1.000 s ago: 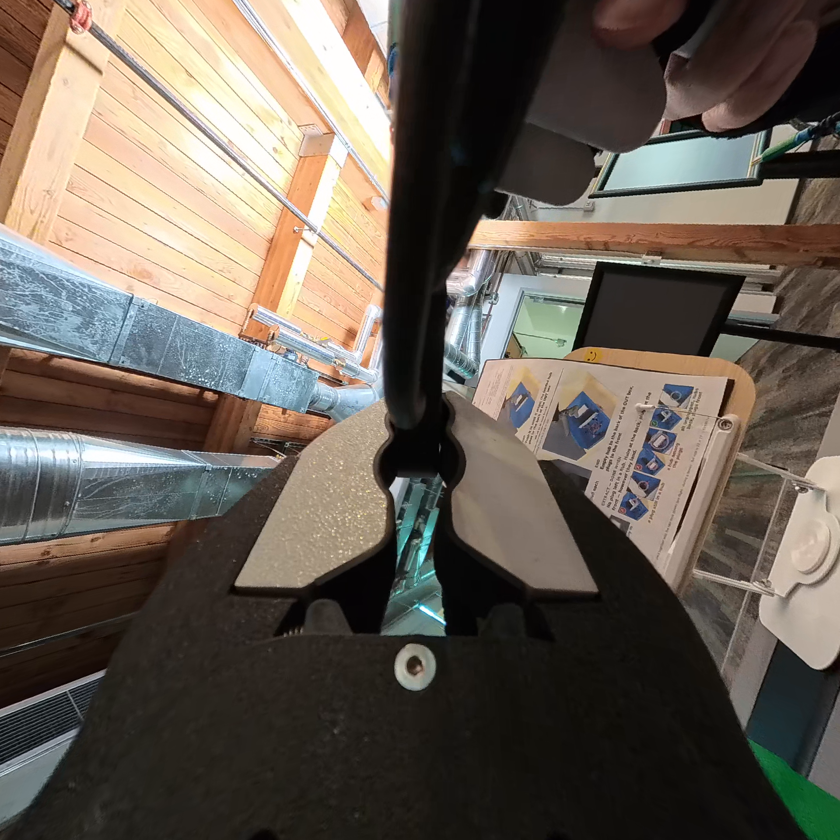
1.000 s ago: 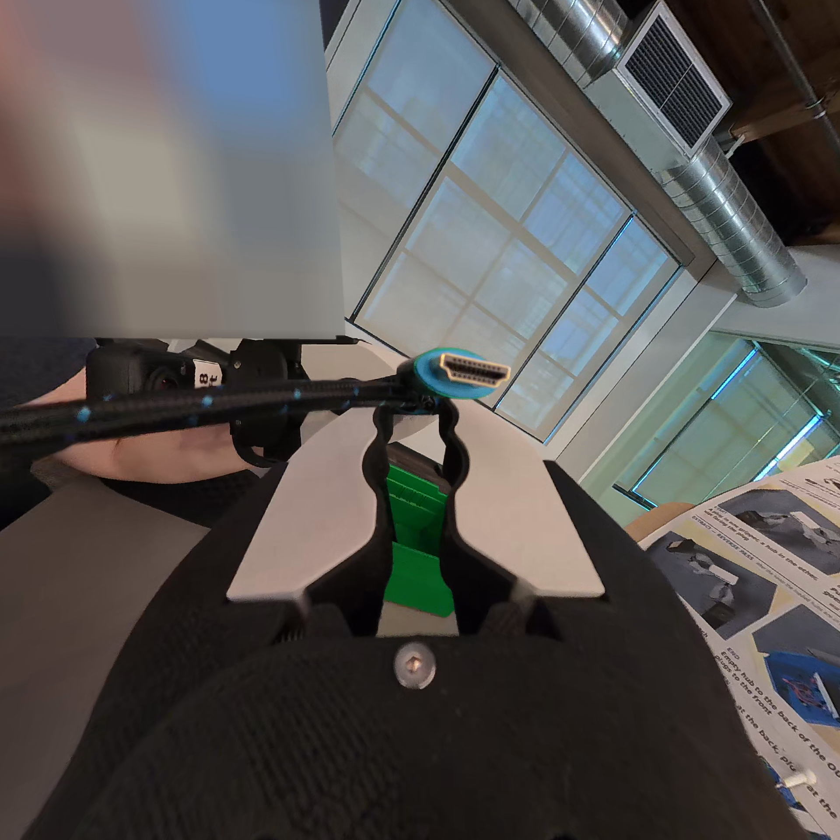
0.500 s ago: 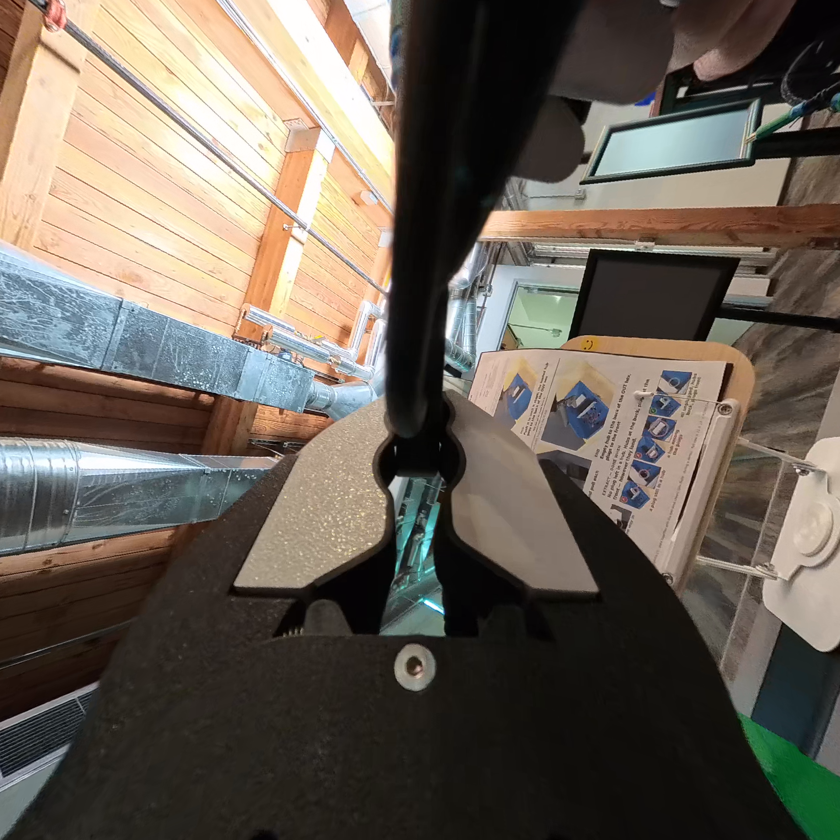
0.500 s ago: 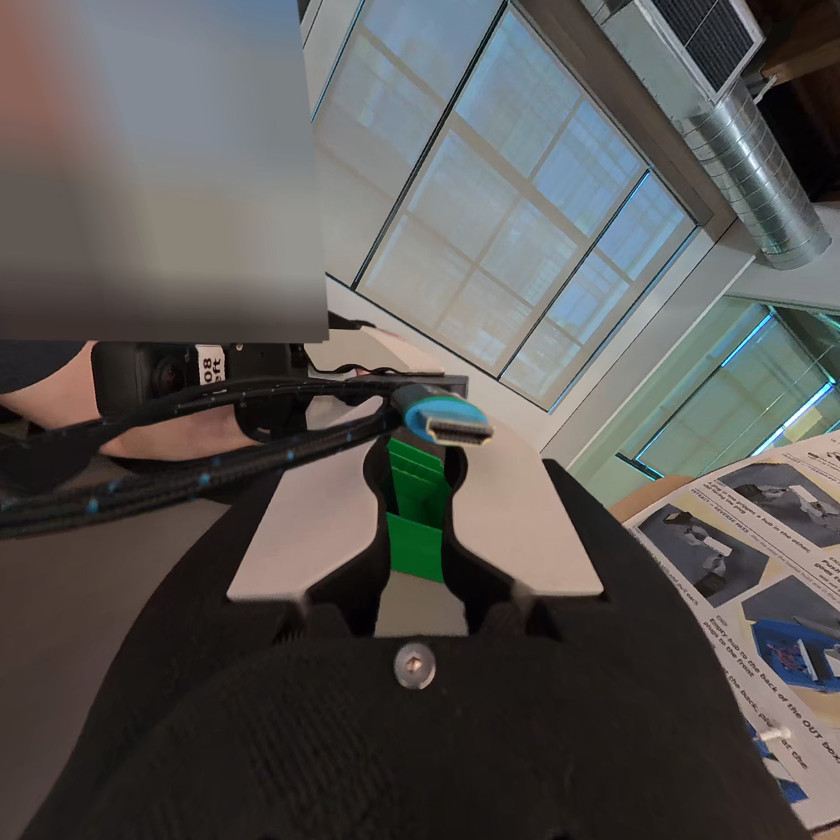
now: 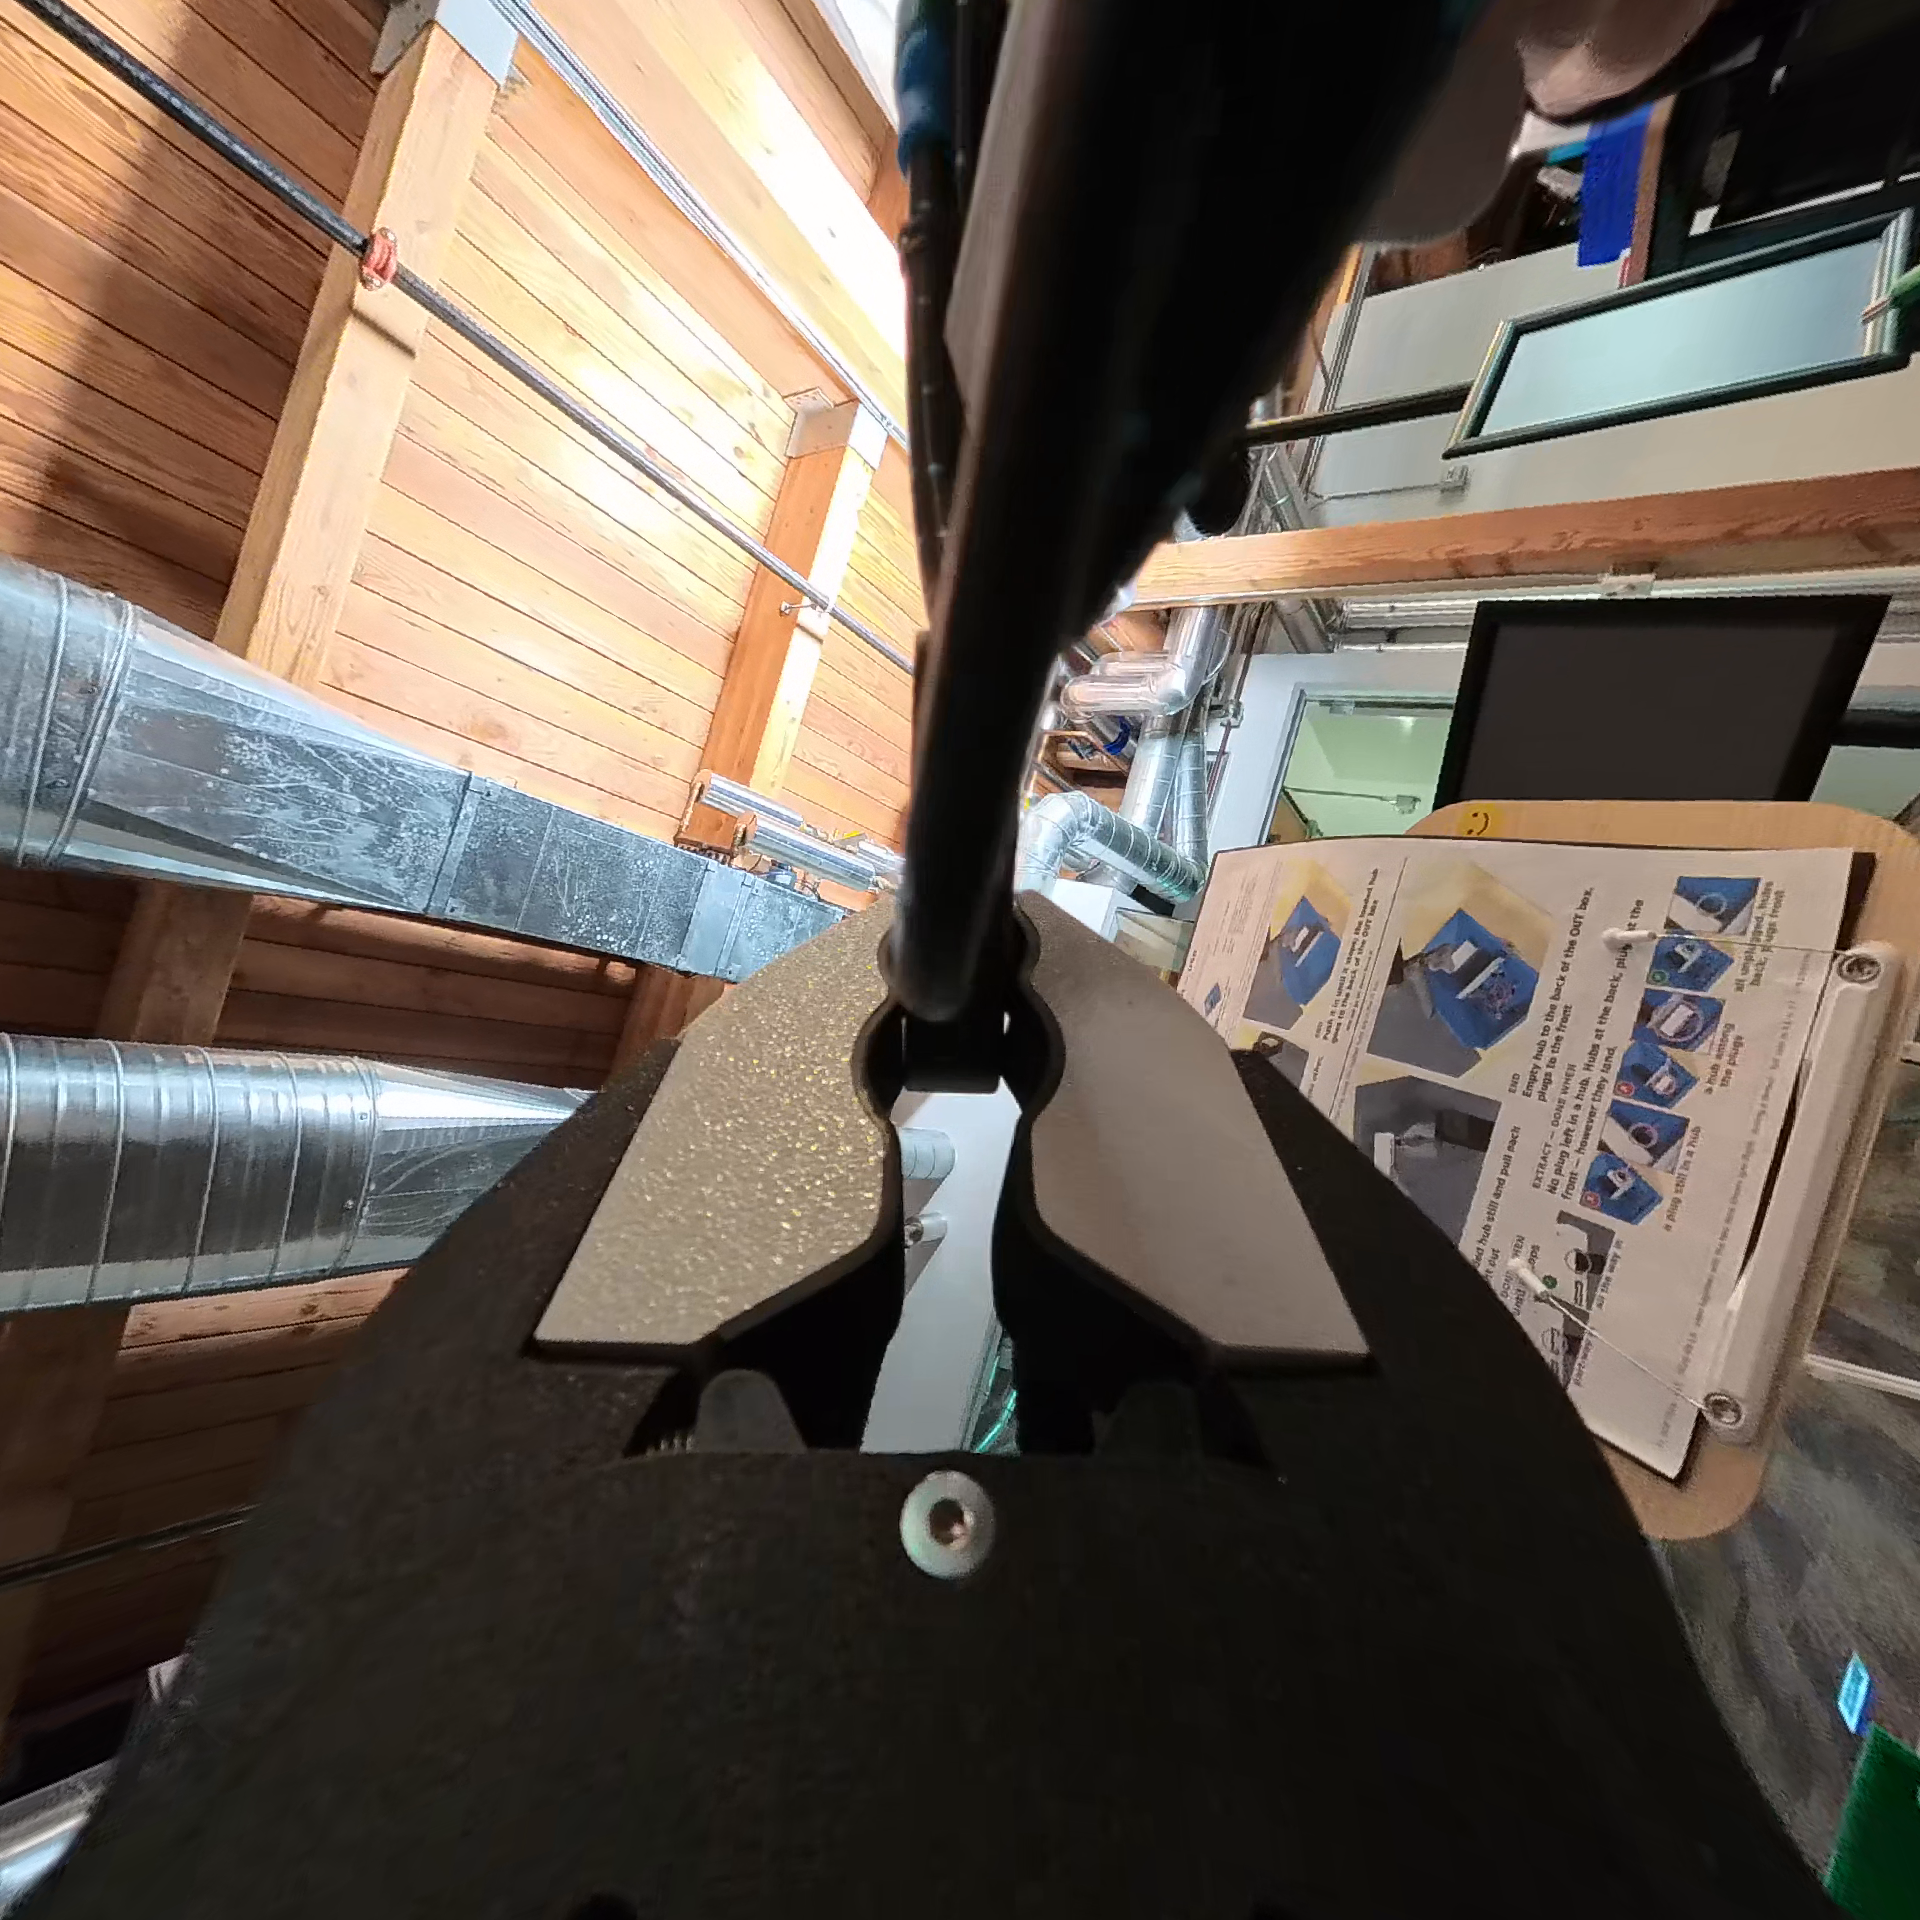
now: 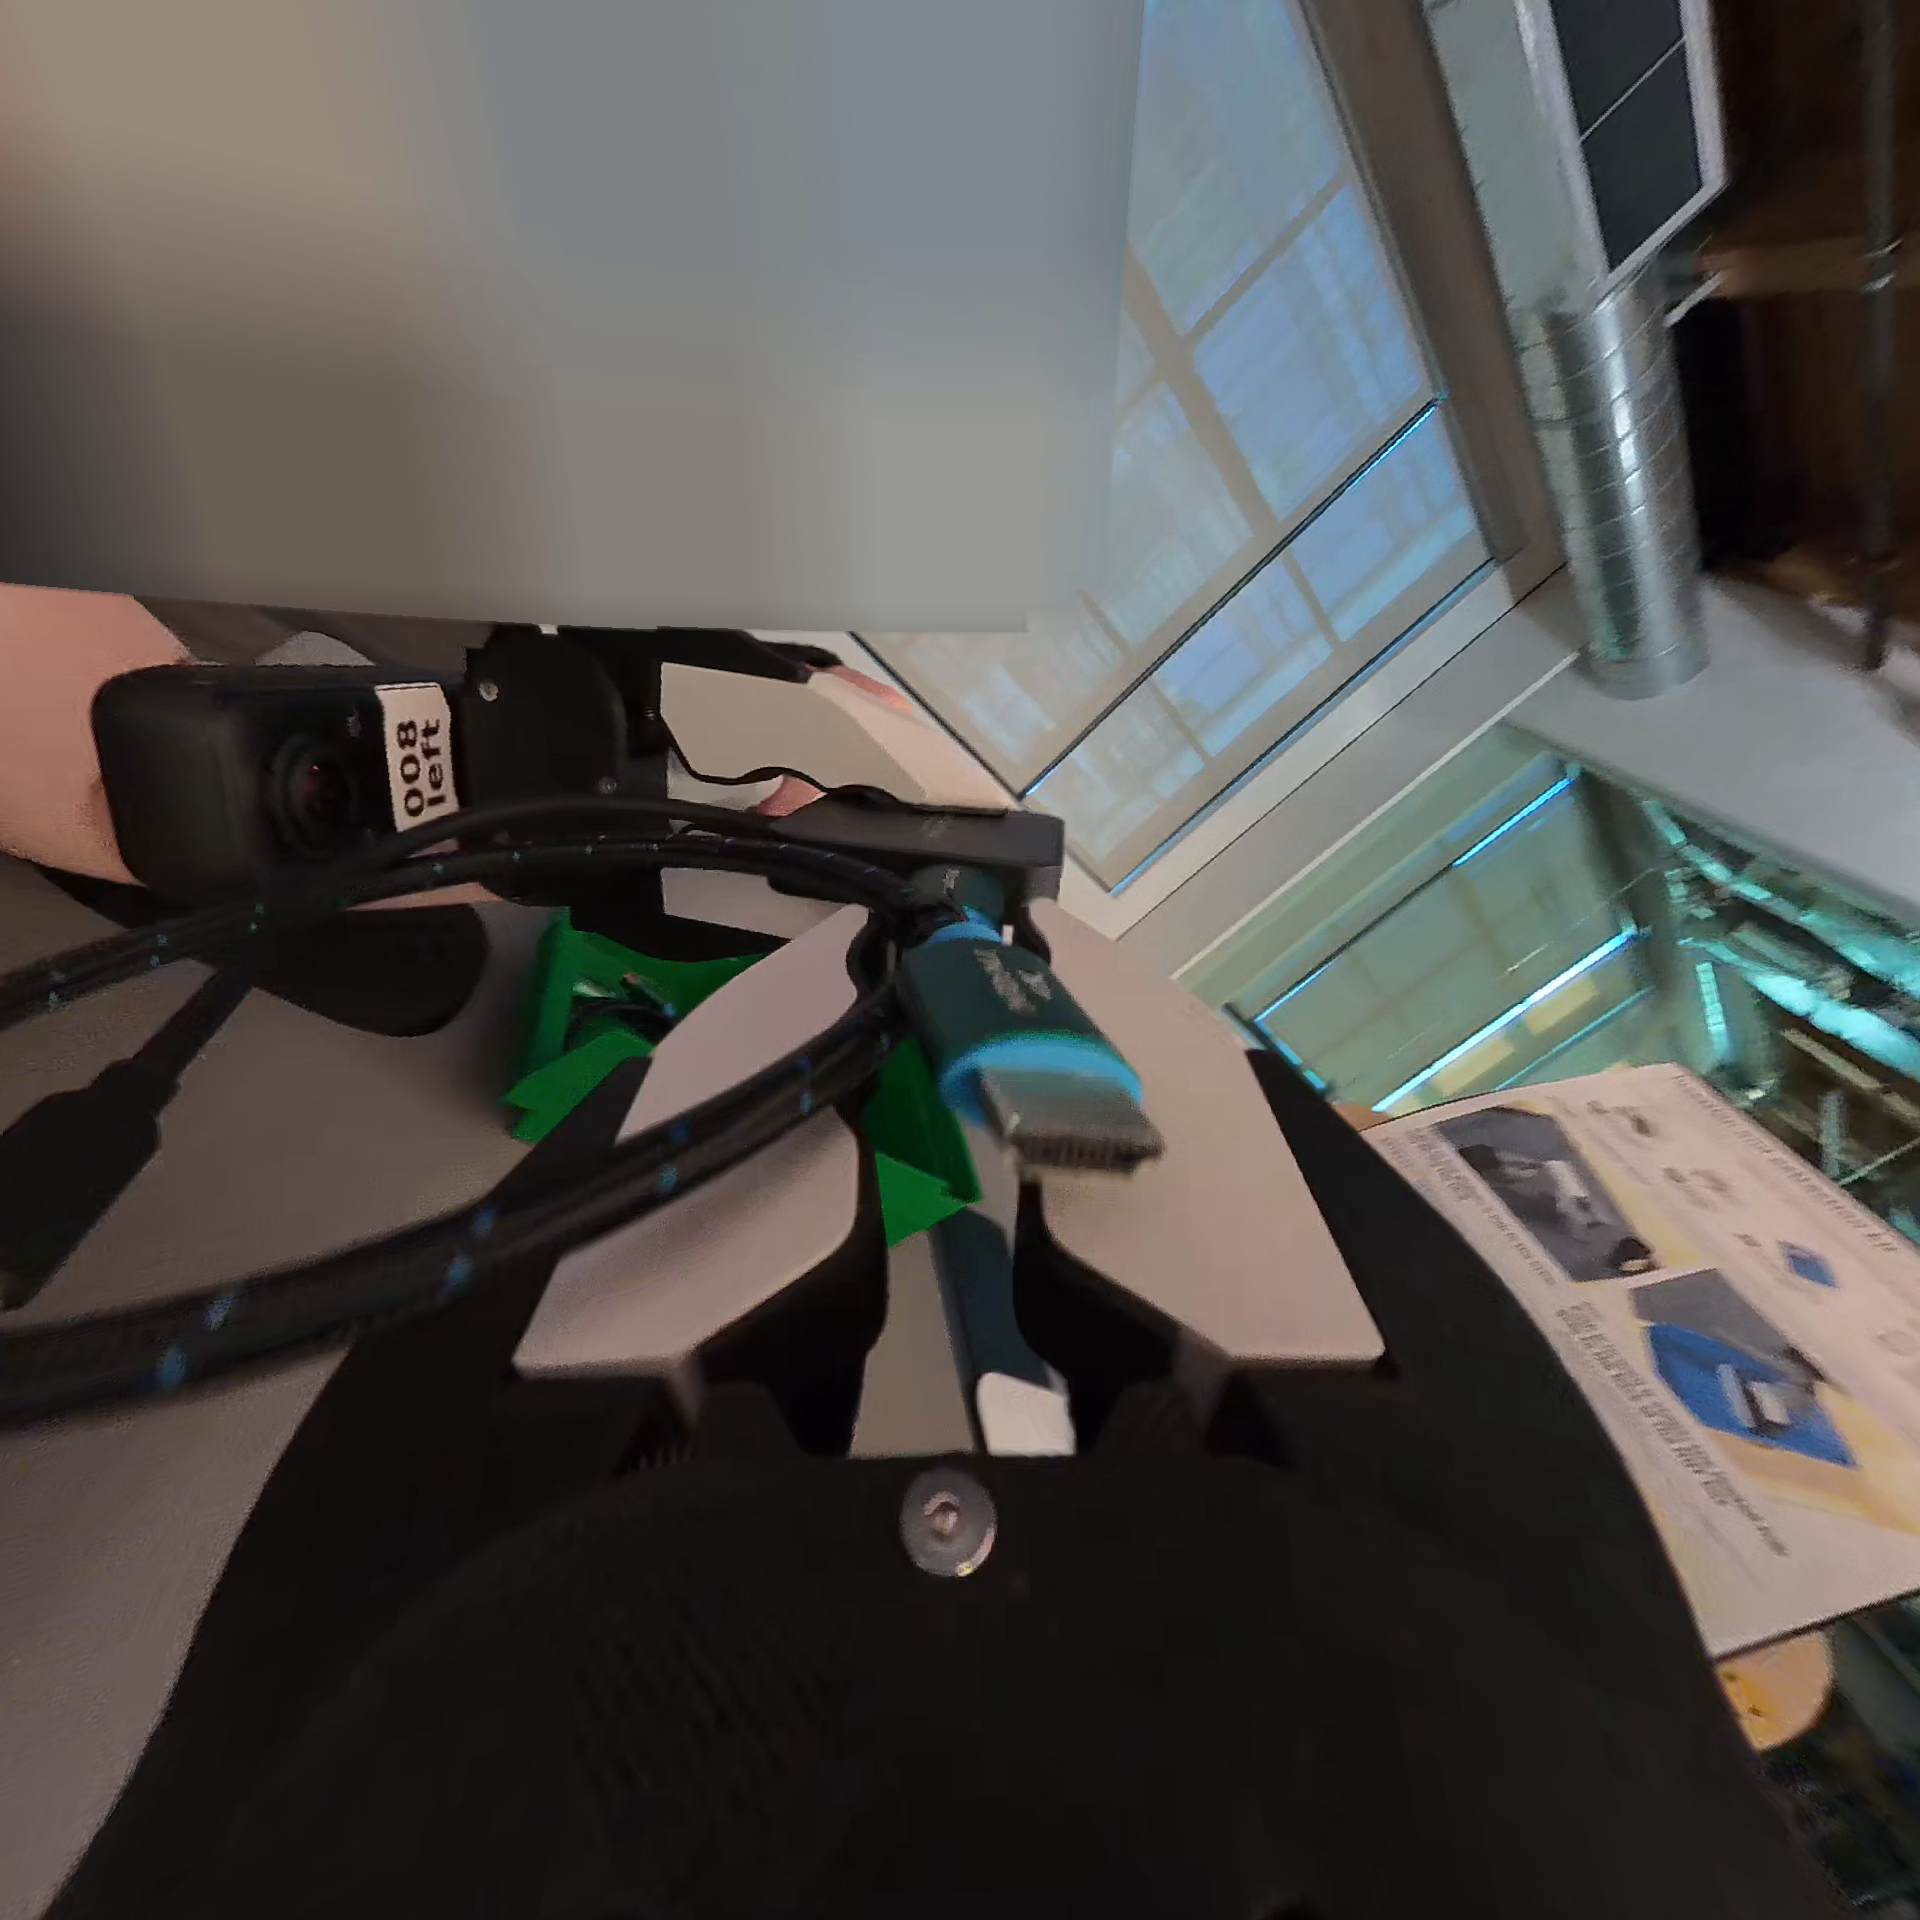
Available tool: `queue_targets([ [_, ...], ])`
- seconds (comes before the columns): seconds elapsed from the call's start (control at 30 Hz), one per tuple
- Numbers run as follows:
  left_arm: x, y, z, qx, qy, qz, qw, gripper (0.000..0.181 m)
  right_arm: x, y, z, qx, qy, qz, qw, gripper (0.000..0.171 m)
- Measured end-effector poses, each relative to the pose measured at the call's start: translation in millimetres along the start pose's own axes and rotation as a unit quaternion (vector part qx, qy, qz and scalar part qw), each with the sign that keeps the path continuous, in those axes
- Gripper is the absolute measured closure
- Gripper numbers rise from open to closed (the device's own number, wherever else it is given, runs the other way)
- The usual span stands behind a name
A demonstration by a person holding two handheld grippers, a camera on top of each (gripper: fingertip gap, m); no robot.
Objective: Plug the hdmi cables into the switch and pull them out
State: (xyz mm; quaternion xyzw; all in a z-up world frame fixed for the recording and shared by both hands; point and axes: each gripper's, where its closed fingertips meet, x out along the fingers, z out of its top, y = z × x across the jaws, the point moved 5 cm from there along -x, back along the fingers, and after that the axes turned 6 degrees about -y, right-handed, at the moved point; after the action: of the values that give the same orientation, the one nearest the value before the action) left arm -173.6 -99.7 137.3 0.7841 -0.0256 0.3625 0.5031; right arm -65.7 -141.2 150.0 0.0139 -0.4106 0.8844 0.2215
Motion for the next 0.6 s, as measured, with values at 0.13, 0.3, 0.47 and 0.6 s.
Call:
queue_targets([
  [0.13, -2, 2, 2, 0.004, -0.007, 0.009, 1.000, 0.167, -1, 4, 4, -0.022, -0.015, 0.003, 1.000, 0.149],
  [0.3, -4, 5, 7, 0.011, -0.014, 0.025, 1.000, 0.168, -2, 7, 8, -0.039, -0.014, 0.007, 0.999, 0.149],
  [0.47, -8, 12, 14, -0.016, -0.017, 0.040, 0.999, 0.168, 2, 13, 21, -0.065, -0.037, -0.011, 0.997, 0.150],
  [0.6, -6, 6, 13, -0.027, -0.003, 0.029, 0.999, 0.168, 4, 12, 19, -0.077, -0.018, -0.025, 0.997, 0.150],
])
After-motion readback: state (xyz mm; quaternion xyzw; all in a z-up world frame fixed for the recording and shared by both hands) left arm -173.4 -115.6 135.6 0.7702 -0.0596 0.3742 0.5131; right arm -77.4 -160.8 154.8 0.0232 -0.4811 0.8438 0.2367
